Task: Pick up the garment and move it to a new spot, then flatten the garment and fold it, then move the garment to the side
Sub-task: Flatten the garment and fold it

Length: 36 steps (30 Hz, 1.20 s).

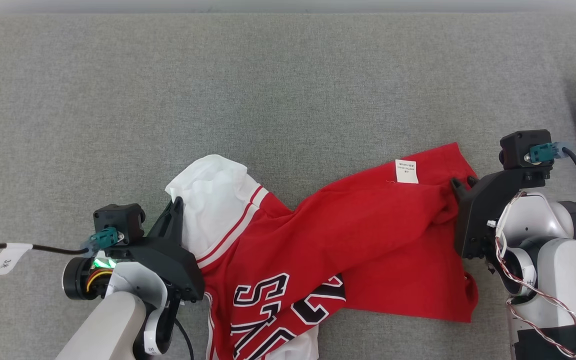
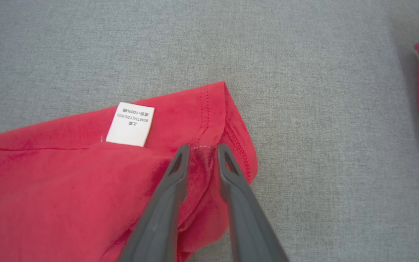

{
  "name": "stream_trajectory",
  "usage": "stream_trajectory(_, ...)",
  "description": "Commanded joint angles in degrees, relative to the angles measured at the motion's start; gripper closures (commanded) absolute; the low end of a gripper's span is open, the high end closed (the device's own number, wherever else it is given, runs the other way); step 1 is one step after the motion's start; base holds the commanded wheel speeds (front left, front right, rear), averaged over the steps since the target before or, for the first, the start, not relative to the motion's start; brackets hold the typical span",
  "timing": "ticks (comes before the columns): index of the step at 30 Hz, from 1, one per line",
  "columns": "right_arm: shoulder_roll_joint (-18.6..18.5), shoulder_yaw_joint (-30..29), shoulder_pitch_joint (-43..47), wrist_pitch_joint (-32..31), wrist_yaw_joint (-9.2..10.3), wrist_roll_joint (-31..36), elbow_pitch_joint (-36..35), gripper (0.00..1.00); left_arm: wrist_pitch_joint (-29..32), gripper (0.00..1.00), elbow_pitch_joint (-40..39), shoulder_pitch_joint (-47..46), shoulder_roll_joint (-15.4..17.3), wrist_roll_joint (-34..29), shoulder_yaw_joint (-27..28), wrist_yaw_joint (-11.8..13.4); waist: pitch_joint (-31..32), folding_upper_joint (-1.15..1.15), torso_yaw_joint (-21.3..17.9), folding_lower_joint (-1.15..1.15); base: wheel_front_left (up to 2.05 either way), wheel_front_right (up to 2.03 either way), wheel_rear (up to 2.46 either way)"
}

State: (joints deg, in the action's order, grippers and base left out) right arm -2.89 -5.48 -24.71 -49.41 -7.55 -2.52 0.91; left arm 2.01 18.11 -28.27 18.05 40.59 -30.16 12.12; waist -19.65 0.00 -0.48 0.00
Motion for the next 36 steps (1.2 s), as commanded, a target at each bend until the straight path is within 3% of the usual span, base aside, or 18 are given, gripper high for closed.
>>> stream_trajectory(1,0.0,-0.3,-0.6,0.1,0.12,0.1,0.0,0.67,0.1,1.0,-0.1,0.7,0.0,0.3,-0.2,0.2,0.1,0.0,-0.1,0.0,0.0,0.0,0.0)
stream_trajectory(6,0.0,-0.6,-0.6,0.0,0.12,0.3,0.5,0.76,0.3,1.0,-0.3,0.7,0.2,0.3,-0.3,0.3,0.1,0.0,-0.1,0.0,0.0,0.0,0.0)
stream_trajectory(7,0.0,-0.7,-0.6,0.0,0.12,0.4,0.6,0.8,0.4,1.0,-0.4,0.7,0.2,0.3,-0.3,0.3,0.0,0.0,-0.1,0.0,0.0,0.0,0.0)
stream_trajectory(8,0.0,-0.9,-0.6,-0.2,0.12,0.3,0.9,0.91,0.3,1.0,-0.6,0.6,0.3,0.4,-0.3,0.5,-0.1,0.0,0.0,0.0,0.0,0.0,0.0)
stream_trajectory(11,0.0,-1.0,-0.7,-0.2,0.12,0.6,1.0,1.0,0.3,1.0,-0.7,0.6,0.4,0.4,-0.3,0.5,-0.4,0.0,0.2,0.0,0.0,0.0,0.0)
stream_trajectory(20,0.0,-1.4,-3.6,5.8,0.12,-0.6,-2.0,1.0,-4.1,1.0,-4.1,-1.1,1.3,0.4,2.2,0.8,-0.1,0.0,0.6,0.0,0.0,0.0,0.0)
stream_trajectory(30,-1.3,-2.4,-5.4,12.4,0.12,-2.7,-8.8,1.0,-12.5,1.0,-16.8,-1.8,-0.2,5.4,9.6,-1.3,1.7,0.0,0.1,0.0,0.0,0.0,0.0)
stream_trajectory(36,-4.5,-1.8,-6.2,13.8,0.12,-6.6,-12.2,1.0,-10.1,1.0,-25.7,-3.1,2.0,8.2,12.0,-1.9,1.9,0.0,-0.7,0.0,0.0,0.0,0.0)
